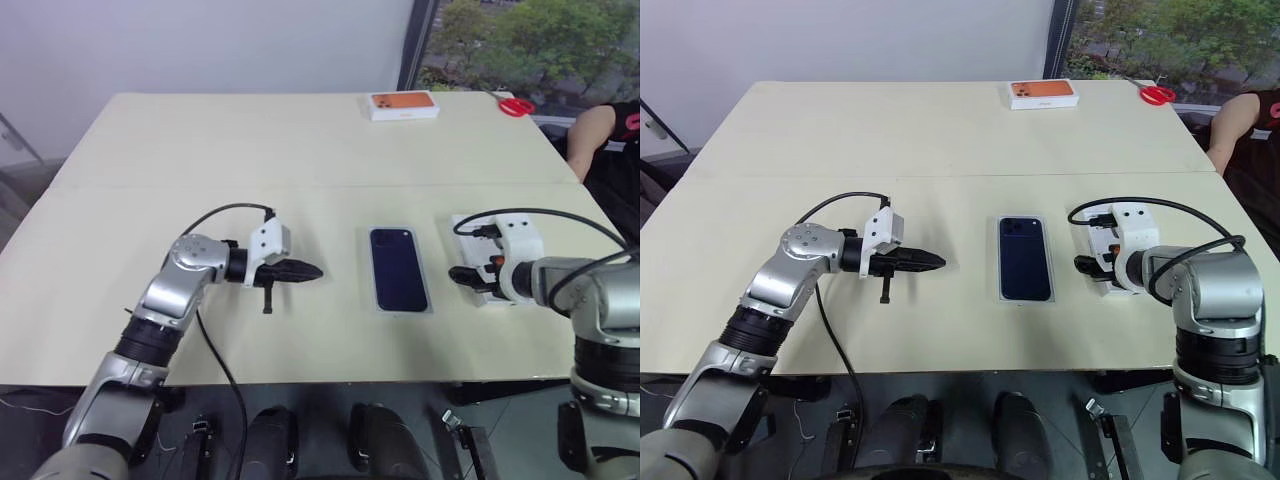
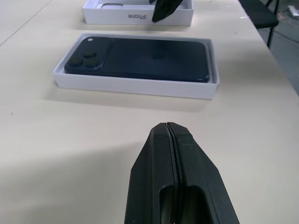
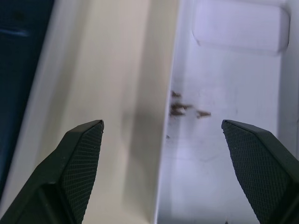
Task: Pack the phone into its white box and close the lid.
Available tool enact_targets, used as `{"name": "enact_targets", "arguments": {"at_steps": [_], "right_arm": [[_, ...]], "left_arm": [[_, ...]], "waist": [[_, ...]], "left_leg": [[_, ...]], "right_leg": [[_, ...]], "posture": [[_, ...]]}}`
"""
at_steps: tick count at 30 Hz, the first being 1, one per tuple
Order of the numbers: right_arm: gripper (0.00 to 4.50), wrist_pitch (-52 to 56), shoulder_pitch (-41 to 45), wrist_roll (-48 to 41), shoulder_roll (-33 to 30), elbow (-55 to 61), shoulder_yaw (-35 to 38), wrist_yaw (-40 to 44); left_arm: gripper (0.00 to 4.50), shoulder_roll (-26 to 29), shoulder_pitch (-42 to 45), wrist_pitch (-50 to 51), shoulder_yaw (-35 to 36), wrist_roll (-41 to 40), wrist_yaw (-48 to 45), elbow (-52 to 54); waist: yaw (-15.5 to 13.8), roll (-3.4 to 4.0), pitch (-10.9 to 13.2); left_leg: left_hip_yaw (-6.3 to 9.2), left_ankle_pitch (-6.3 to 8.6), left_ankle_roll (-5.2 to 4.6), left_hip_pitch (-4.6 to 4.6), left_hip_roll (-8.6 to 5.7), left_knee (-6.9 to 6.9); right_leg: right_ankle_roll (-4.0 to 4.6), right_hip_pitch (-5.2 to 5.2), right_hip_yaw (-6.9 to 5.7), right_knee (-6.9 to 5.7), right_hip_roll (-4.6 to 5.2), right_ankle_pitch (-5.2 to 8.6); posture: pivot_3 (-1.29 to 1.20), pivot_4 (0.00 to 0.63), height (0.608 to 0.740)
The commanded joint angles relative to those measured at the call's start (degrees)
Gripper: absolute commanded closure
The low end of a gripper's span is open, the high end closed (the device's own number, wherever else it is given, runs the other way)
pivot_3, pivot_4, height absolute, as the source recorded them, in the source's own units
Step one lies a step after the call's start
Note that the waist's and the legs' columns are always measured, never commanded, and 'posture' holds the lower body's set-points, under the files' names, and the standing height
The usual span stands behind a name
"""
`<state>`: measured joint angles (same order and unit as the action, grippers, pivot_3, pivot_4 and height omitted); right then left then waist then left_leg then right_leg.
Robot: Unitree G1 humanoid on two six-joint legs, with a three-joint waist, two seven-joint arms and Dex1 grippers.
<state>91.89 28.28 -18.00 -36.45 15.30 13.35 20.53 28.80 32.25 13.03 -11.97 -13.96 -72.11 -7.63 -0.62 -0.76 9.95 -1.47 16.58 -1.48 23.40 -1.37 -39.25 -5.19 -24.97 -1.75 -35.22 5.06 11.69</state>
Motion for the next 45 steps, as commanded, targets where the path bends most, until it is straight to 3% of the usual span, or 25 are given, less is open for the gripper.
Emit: {"name": "enact_targets", "arguments": {"at_steps": [1,6,7,13,17,19,22,24,26,33,43,45], "right_arm": [[1.59,0.54,2.16,0.08,-0.12,-0.58,1.64,-0.53],[4.14,0.61,2.65,-1.43,0.06,-0.71,2.21,-0.53],[4.45,0.61,2.87,-1.93,-0.02,-0.41,2.56,-0.47],[4.45,0.61,5.27,-7.15,-0.75,3.95,5.6,-0.26],[4.45,0.61,9.33,-21.81,3.69,6.97,11.9,-3.98],[4.45,0.61,10.53,-31.72,7.79,7.03,14.32,-10.0],[4.45,0.61,13.0,-51.56,20.12,5.3,18.54,-26.43],[4.45,-17.15,8.25,-81.42,17.83,4.75,7.59,-49.09],[4.45,-29.81,4.46,-94.34,20.36,6.69,0.66,-62.68],[4.45,-44.62,-4.64,-95.0,30.31,13.7,-8.18,-75.45],[4.45,-48.19,-12.6,-95.0,30.23,14.12,-9.08,-77.15],[3.9,-48.23,-13.03,-95.0,29.47,14.05,-8.42,-76.56]], "left_arm": [[4.5,0.52,-0.33,-0.21,1.93,-2.53,-0.44,2.78],[4.5,0.54,-0.81,-0.11,1.82,-2.53,0.7,2.82],[4.5,0.43,-0.75,-0.12,1.9,-2.46,1.02,2.62],[4.5,0.46,-0.14,-0.58,3.21,-2.26,3.22,0.5],[4.5,1.0,0.26,-1.36,5.07,-1.77,5.13,-2.18],[4.5,1.28,0.78,-1.91,5.56,-1.2,6.06,-4.08],[4.5,1.49,1.63,-2.81,6.11,-0.62,7.03,-6.64],[4.5,1.52,2.13,-3.23,6.18,-0.31,7.47,-7.85],[4.5,1.43,2.46,-3.52,6.15,-0.23,7.63,-8.33],[4.5,-0.01,3.06,-3.39,5.4,-0.07,9.0,-8.41],[4.5,-4.07,3.68,-2.87,2.2,1.35,9.59,-7.16],[4.5,-5.0,3.89,-2.31,1.6,1.1,9.53,-6.65]], "waist": [[0.0,0.01,0.0],[-0.03,0.01,0.0],[-0.01,0.01,0.0],[0.12,0.02,0.01],[0.44,0.02,0.01],[0.48,0.02,0.01],[0.55,0.02,0.01],[0.52,0.06,0.04],[0.45,0.05,0.04],[1.24,0.03,0.03],[1.39,0.03,0.03],[1.33,0.03,0.03]], "left_leg": [[0.0,0.0,0.0,0.0,0.0,0.0],[0.0,0.0,0.0,0.0,0.0,0.0],[0.0,0.0,0.0,0.0,0.0,0.0],[0.0,0.0,-0.01,0.0,0.0,0.0],[0.0,0.0,-0.01,-0.02,0.05,0.01],[0.02,0.0,-0.01,-0.03,0.1,0.03],[0.05,0.0,-0.01,-0.04,0.16,0.06],[0.05,0.0,-0.01,-0.03,0.16,0.06],[0.03,-0.01,0.01,0.08,0.12,0.08],[-0.02,0.0,-0.01,0.05,0.06,0.02],[-0.01,0.01,-0.02,0.03,0.11,0.04],[-0.01,0.01,-0.02,0.03,0.11,0.04]], "right_leg": [[0.0,0.0,0.0,0.0,0.0,0.0],[-0.01,0.01,-0.01,0.0,-0.02,0.0],[-0.01,0.01,-0.01,0.0,-0.03,0.0],[-0.02,0.0,-0.01,-0.01,-0.05,0.0],[-0.02,0.0,-0.01,-0.03,-0.09,-0.01],[-0.02,0.0,-0.02,-0.04,-0.11,-0.01],[-0.02,0.0,-0.01,-0.05,-0.09,-0.01],[-0.02,-0.04,0.01,-0.08,-0.07,-0.01],[-0.01,-0.15,0.01,-0.09,0.08,-0.01],[-0.02,-0.03,0.06,-0.01,-0.03,-0.01],[-0.03,-0.05,0.07,-0.02,-0.08,-0.01],[-0.03,-0.04,0.08,-0.03,-0.07,-0.01]], "posture": [[0.0,0.15,0.74],[0.0,0.15,0.74],[0.0,0.15,0.74],[0.0,0.15,0.74],[0.0,0.15,0.74],[0.0,0.15,0.74],[0.0,0.15,0.74],[0.0,0.15,0.74],[0.0,0.15,0.74],[0.0,0.15,0.74],[0.0,0.15,0.74],[0.0,0.15,0.74]]}}
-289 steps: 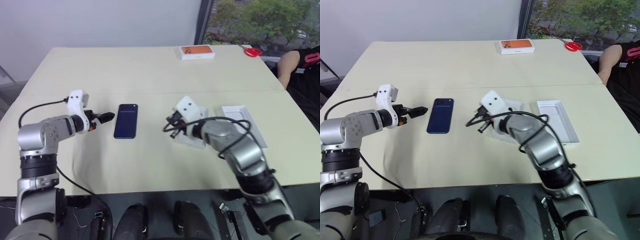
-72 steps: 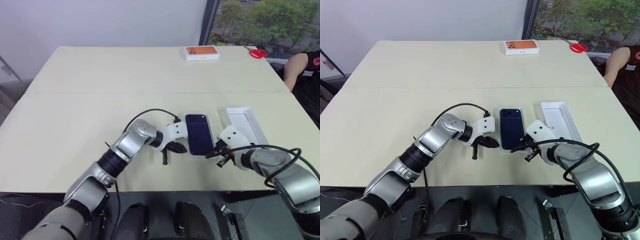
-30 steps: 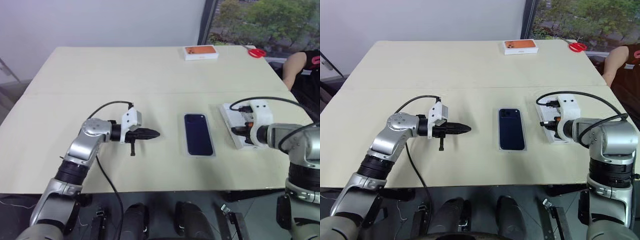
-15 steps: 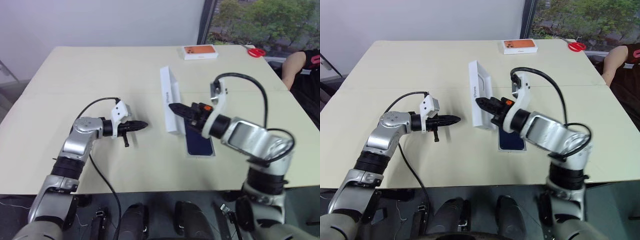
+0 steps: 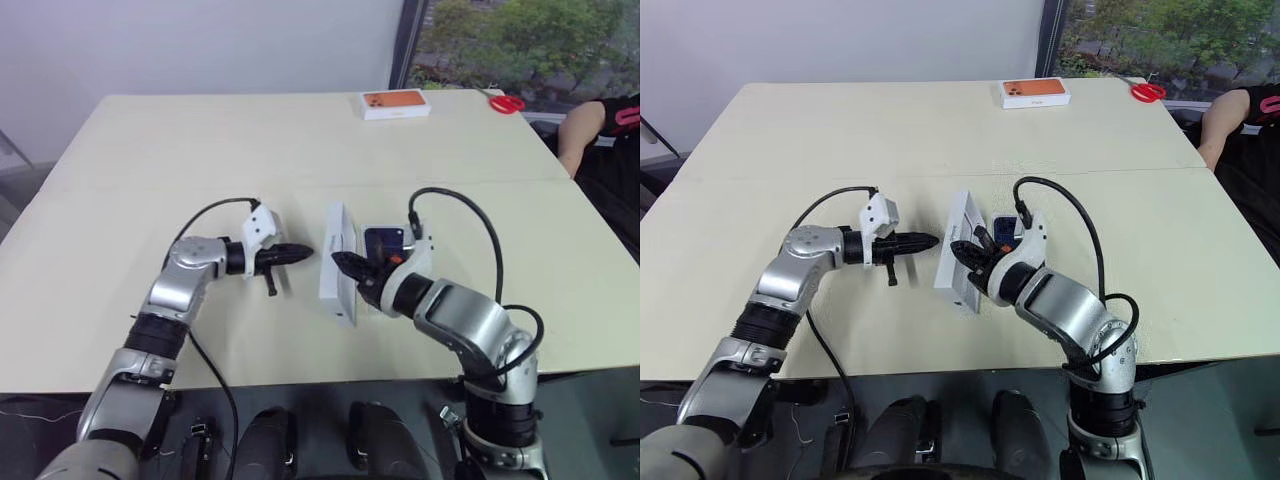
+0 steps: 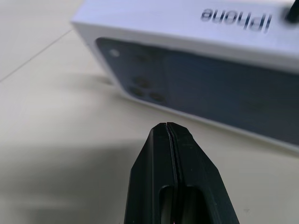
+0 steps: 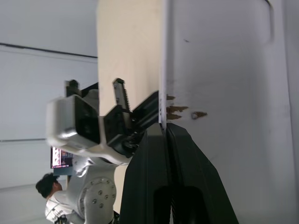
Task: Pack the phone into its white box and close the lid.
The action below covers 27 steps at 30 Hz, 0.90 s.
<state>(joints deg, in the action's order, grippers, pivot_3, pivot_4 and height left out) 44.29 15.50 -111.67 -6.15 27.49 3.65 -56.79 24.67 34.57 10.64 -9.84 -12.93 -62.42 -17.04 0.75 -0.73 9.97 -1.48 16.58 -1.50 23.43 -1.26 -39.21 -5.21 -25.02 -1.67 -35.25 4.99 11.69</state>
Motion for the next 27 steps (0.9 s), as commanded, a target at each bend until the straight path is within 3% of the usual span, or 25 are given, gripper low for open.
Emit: {"name": "enact_targets", "arguments": {"at_steps": [1,8,18,22,27], "right_arm": [[3.57,-0.74,-0.26,-1.33,-1.08,1.94,1.41,0.9],[0.05,-0.33,3.38,-1.33,-8.1,2.37,3.78,4.31],[0.02,9.06,6.46,0.34,-40.42,-4.53,7.34,16.57],[0.02,11.48,6.28,6.73,-46.77,-4.67,6.14,22.56],[0.02,12.84,5.78,14.3,-49.95,-3.62,5.86,28.97]], "left_arm": [[4.5,-1.17,1.63,0.31,-0.78,0.01,-0.18,2.98],[4.5,-4.05,1.54,1.32,-3.07,-0.41,-0.83,5.05],[4.5,-11.84,3.17,5.46,-5.65,0.6,5.09,7.21],[4.5,-11.14,2.96,7.07,-4.32,-0.44,5.39,8.46],[4.5,-7.2,2.5,10.04,-0.63,-2.65,5.09,11.06]], "waist": [[-0.04,0.0,0.0],[-0.02,0.01,0.0],[-1.0,0.01,0.01],[-1.03,0.01,0.01],[-1.34,0.01,0.01]], "left_leg": [[0.0,0.0,0.0,0.0,0.0,0.0],[0.0,0.0,-0.01,0.0,0.01,0.0],[-0.05,0.06,-0.1,-0.02,-0.01,-0.02],[-0.04,0.06,-0.11,-0.06,0.11,-0.01],[-0.03,0.06,-0.11,-0.05,0.14,-0.02]], "right_leg": [[0.0,0.0,0.0,0.0,0.0,0.0],[0.0,0.0,0.0,0.0,-0.01,0.0],[0.01,0.1,0.01,0.12,0.01,0.01],[0.01,0.1,0.01,0.1,-0.06,0.01],[0.01,0.1,0.03,0.12,-0.19,0.01]], "posture": [[0.0,0.15,0.74],[0.0,0.15,0.74],[0.0,0.15,0.74],[0.0,0.15,0.74],[0.0,0.15,0.74]]}}
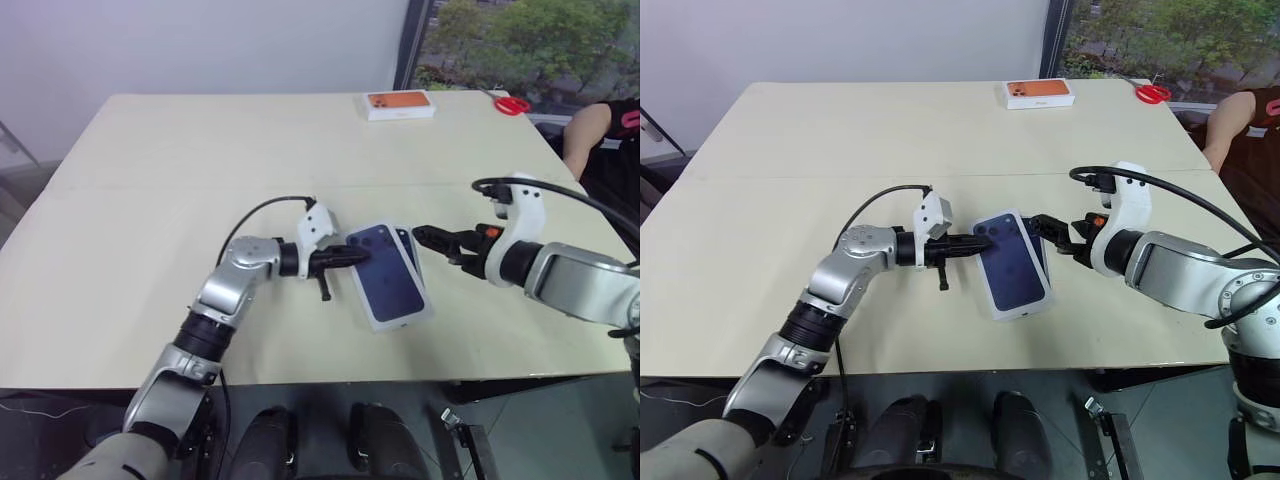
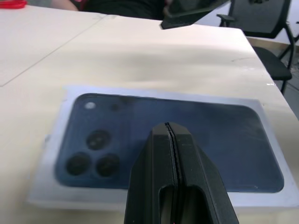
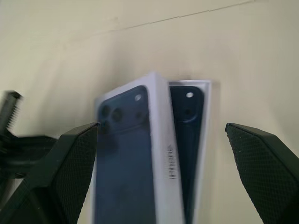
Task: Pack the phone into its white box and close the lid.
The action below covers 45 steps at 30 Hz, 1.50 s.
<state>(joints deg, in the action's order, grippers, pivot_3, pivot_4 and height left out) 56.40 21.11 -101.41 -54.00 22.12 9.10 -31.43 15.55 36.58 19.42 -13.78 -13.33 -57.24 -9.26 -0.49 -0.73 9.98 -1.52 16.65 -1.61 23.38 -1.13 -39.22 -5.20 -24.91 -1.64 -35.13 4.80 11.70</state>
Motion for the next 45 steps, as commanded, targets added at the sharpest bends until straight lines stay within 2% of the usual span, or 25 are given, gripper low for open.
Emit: {"name": "enact_targets", "arguments": {"at_steps": [1,4,7,10,13,18,25,32,40,45], "right_arm": [[0.26,1.27,0.05,5.99,-2.71,2.1,0.13,4.98],[1.22,3.85,-0.35,17.01,-6.63,4.44,-3.35,11.05],[2.78,4.69,-0.05,24.26,-7.9,4.97,-5.4,15.87],[4.43,5.85,0.79,29.81,-8.05,5.55,-6.87,19.77],[4.43,6.69,1.81,34.93,-7.8,6.48,-8.77,23.62],[4.43,7.18,3.82,43.63,-6.32,7.95,-13.29,29.57],[4.43,8.64,5.28,51.56,-0.43,7.27,-17.47,34.64],[4.43,11.76,4.81,55.11,4.06,9.0,-16.98,37.36],[4.43,14.9,4.19,57.85,6.45,10.14,-13.87,39.37],[4.43,16.64,3.95,59.02,7.51,10.52,-11.99,40.32]], "left_arm": [[4.5,2.69,0.36,1.93,4.01,-2.8,-0.24,3.72],[4.5,8.01,-0.88,3.47,3.32,-1.96,-3.3,4.27],[4.5,12.36,-2.04,2.58,0.19,0.16,-6.66,5.47],[4.5,13.46,-1.99,2.98,-1.17,0.59,-7.89,5.86],[4.5,13.65,-1.84,4.75,-2.85,0.82,-8.79,6.34],[4.5,12.48,-0.46,4.57,-7.68,5.65,-7.19,4.47],[4.5,7.75,1.9,4.29,-9.55,8.82,-3.3,1.82],[4.5,5.32,1.49,2.59,-8.61,9.61,-0.37,1.44],[4.5,1.3,2.42,1.1,-5.61,8.61,4.58,-0.97],[4.5,-0.42,2.6,1.13,-4.85,8.09,4.53,-1.43]], "waist": [[-0.18,0.0,0.0],[-0.22,0.0,0.0],[-0.21,0.01,0.0],[-0.49,-0.01,0.01],[-0.34,-0.01,0.01],[-0.27,-0.01,0.01],[-0.29,-0.01,0.01],[-0.27,-0.01,0.01],[-0.3,-0.01,0.01],[-0.29,-0.01,0.01]], "left_leg": [[0.0,0.0,0.0,0.0,0.0,0.0],[0.0,0.0,0.0,0.01,-0.01,0.0],[0.0,0.0,0.0,0.0,-0.01,0.0],[0.0,0.0,0.0,0.03,-0.02,-0.01],[0.0,0.0,0.0,0.05,-0.07,-0.02],[-0.01,0.0,0.0,0.04,-0.07,-0.02],[-0.01,0.0,0.0,0.05,-0.08,-0.02],[0.0,0.0,0.0,0.05,-0.09,-0.02],[-0.01,0.0,0.0,0.05,-0.09,-0.03],[0.0,0.0,0.0,0.04,-0.1,-0.03]], "right_leg": [[0.0,0.0,0.0,0.01,0.0,0.0],[0.01,0.0,-0.01,0.02,0.02,0.01],[0.14,-0.01,-0.03,0.04,0.01,0.08],[0.22,-0.01,-0.02,0.06,0.05,0.13],[0.23,-0.01,-0.02,0.08,0.22,0.13],[0.22,-0.02,-0.02,0.09,0.22,0.13],[0.03,-0.03,-0.04,0.07,0.18,0.02],[0.01,-0.04,-0.08,0.04,0.2,0.01],[0.0,-0.04,-0.08,0.04,0.21,0.0],[0.0,-0.04,-0.09,0.03,0.18,0.0]], "posture": [[0.0,0.15,0.74],[0.0,0.15,0.74],[0.0,0.15,0.74],[0.0,0.15,0.74],[0.0,0.15,0.74],[0.0,0.15,0.74],[0.0,0.15,0.74],[0.0,0.15,0.74],[0.0,0.15,0.74],[0.0,0.15,0.74]]}}
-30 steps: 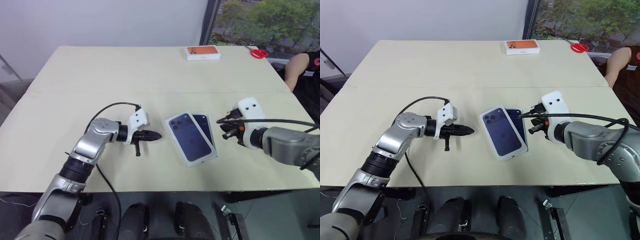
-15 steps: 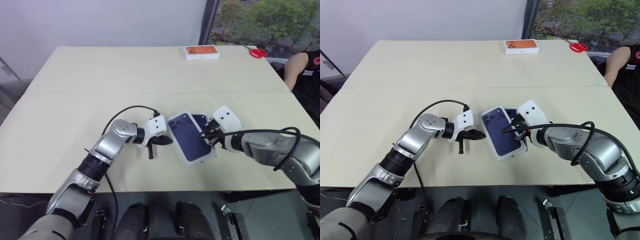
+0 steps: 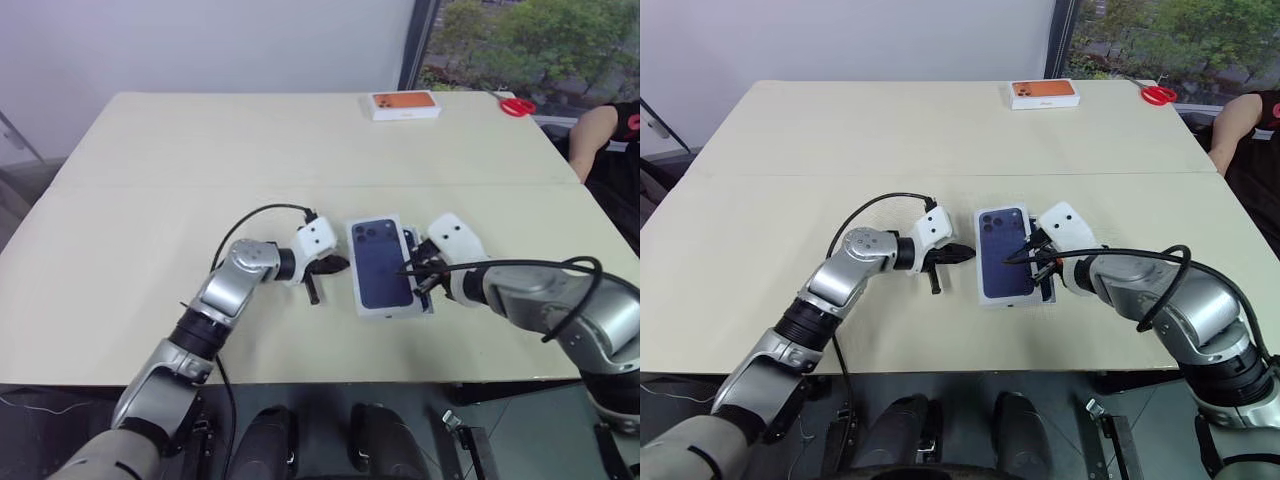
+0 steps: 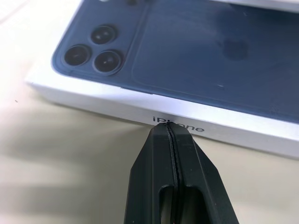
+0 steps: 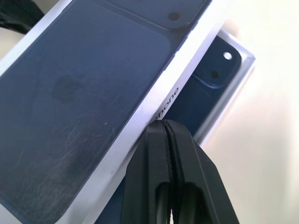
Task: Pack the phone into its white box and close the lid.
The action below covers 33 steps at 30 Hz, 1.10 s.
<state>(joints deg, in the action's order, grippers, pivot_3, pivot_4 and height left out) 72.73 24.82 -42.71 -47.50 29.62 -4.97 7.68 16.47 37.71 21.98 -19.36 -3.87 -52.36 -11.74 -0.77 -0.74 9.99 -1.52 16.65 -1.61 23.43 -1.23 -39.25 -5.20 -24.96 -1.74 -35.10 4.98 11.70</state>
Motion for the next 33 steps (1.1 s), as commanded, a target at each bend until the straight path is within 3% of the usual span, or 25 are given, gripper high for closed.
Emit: {"name": "enact_targets", "arguments": {"at_steps": [1,33], "right_arm": [[4.43,0.64,0.22,0.54,1.26,3.12,2.36,1.34],[4.43,5.65,-2.52,8.65,5.53,4.43,6.88,4.62]], "left_arm": [[4.5,-1.6,1.46,-1.53,0.76,-1.41,-0.41,1.06],[4.5,-7.04,4.13,-3.71,-0.32,-0.21,1.02,-2.35]], "waist": [[0.0,0.0,0.0],[0.01,0.0,0.0]], "left_leg": [[0.0,0.0,0.0,0.0,0.0,0.0],[0.0,0.0,0.0,-0.01,-0.04,0.0]], "right_leg": [[0.0,0.0,0.0,0.0,0.0,0.0],[0.0,0.0,-0.01,-0.04,-0.02,0.0]], "posture": [[0.0,0.15,0.74],[0.0,0.15,0.74]]}}
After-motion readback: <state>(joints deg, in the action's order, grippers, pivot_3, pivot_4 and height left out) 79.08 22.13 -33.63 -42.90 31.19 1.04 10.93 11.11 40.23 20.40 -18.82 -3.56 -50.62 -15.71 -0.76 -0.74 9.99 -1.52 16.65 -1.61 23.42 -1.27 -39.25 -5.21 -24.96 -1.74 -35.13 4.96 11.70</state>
